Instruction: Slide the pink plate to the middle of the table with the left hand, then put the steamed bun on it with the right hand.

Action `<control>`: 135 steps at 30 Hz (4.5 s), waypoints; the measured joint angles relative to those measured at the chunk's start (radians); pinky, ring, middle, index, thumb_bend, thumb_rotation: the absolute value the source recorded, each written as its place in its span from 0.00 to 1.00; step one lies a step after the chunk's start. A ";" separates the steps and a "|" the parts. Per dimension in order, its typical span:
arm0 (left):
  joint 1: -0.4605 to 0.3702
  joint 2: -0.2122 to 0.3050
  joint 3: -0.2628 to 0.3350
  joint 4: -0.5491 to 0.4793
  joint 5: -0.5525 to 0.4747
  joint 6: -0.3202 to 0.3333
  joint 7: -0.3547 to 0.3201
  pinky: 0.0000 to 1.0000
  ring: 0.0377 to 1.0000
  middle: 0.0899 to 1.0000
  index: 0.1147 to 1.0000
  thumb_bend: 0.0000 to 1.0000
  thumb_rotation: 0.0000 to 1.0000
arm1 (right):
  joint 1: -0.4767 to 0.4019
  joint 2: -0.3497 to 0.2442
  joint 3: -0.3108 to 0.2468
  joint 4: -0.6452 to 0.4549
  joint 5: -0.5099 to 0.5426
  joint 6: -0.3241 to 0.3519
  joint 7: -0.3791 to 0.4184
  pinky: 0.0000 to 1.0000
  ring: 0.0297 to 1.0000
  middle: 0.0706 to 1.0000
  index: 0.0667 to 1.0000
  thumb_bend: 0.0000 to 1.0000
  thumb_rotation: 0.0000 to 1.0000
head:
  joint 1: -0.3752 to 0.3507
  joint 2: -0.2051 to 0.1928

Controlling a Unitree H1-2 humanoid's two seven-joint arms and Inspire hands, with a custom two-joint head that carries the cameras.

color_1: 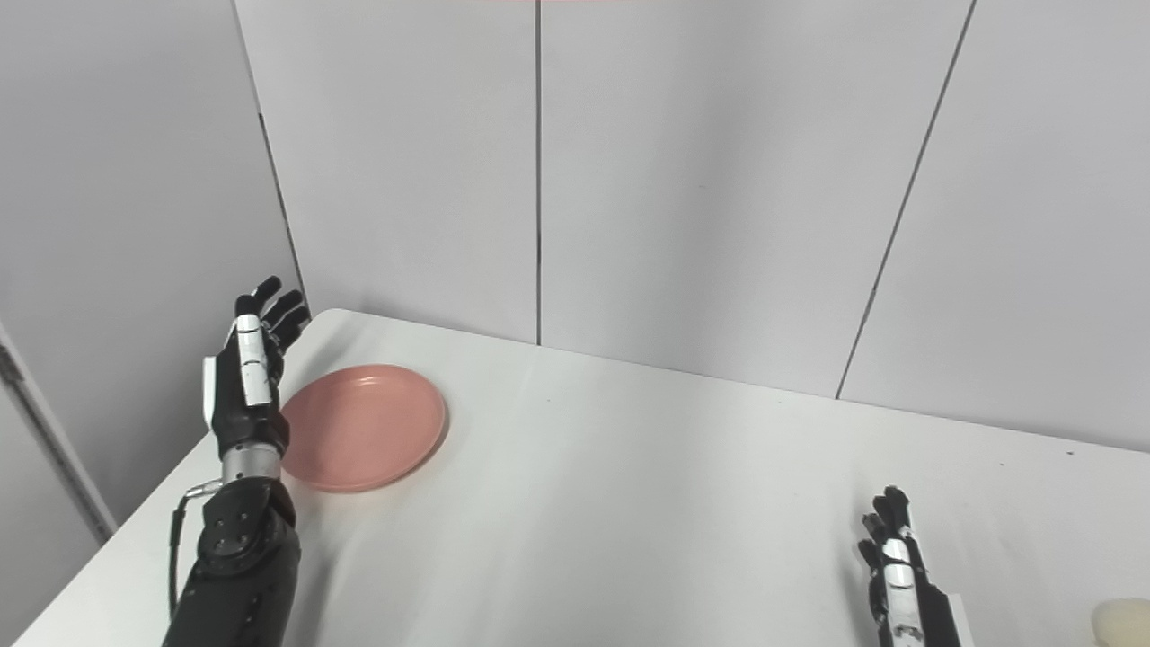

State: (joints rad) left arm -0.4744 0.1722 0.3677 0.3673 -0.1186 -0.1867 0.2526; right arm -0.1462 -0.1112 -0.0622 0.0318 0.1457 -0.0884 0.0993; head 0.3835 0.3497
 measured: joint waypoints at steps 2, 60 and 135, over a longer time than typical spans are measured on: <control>-0.001 0.007 0.004 0.026 -0.004 -0.022 0.008 0.89 0.82 0.80 0.79 0.61 1.00 | 0.000 0.000 0.000 -0.001 0.000 0.001 0.000 1.00 1.00 1.00 1.00 0.30 0.98 | -0.003 -0.003; -0.027 0.054 -0.053 0.172 -0.136 0.156 -0.165 0.94 0.88 0.86 0.86 0.68 1.00 | 0.014 0.009 -0.001 -0.019 -0.033 0.015 -0.024 1.00 1.00 1.00 1.00 0.23 1.00 | -0.008 0.014; 0.202 -0.209 -0.448 -0.148 -0.043 0.164 -0.438 0.96 0.94 0.94 0.92 0.61 1.00 | -0.077 0.037 -0.013 0.001 -0.377 -0.038 -0.246 0.83 0.85 0.86 0.90 0.55 0.57 | -0.569 0.259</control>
State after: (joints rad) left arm -0.2724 -0.0369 -0.0801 0.2192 -0.1611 -0.0228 -0.1858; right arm -0.2229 -0.0740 -0.0749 0.0325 -0.2314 -0.1267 -0.1463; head -0.1856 0.6090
